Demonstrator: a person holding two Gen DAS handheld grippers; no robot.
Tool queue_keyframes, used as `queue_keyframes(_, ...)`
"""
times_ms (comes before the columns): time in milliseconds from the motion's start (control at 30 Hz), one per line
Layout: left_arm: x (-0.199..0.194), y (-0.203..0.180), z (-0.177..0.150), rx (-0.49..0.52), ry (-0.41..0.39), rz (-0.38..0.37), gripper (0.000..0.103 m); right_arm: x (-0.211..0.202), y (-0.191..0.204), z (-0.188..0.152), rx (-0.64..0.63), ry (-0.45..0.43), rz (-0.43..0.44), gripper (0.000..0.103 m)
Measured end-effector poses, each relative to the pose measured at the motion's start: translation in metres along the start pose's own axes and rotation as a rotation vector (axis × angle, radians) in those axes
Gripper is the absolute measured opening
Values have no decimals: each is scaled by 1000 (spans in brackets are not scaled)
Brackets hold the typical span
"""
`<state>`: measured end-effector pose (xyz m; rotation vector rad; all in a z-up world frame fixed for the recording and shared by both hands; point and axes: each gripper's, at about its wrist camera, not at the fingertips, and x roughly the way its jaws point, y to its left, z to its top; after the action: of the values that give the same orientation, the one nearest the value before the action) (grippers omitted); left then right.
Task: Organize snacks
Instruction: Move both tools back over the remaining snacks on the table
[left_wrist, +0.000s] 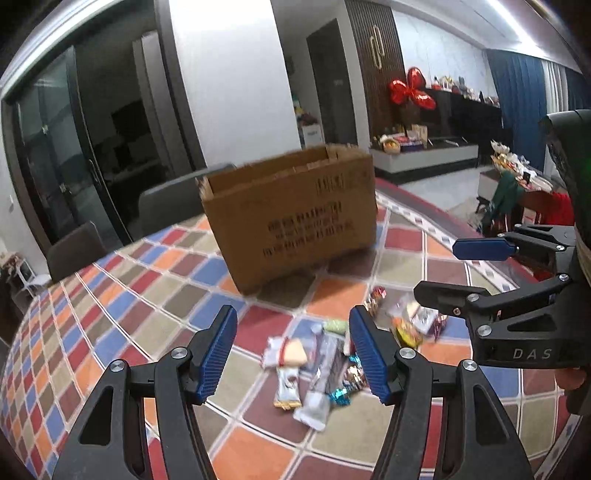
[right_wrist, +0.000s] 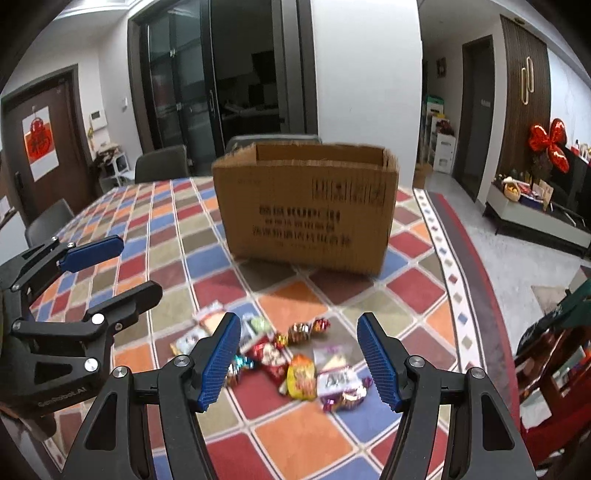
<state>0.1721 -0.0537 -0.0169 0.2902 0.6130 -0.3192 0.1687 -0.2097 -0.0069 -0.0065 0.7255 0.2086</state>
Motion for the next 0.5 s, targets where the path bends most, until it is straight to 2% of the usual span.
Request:
queue_keyframes(200,26,1,-16,-7,102,-35,60,22,1,-20,-7,94,-3,66)
queue_keyframes(400,47,1,-30,-18,170,-70,57,36,-1,-31,-1,146,-2,65)
queue_keyframes(500,58,2,-33,-36,208,-96,54,45,-4,-34,18,183,11,58)
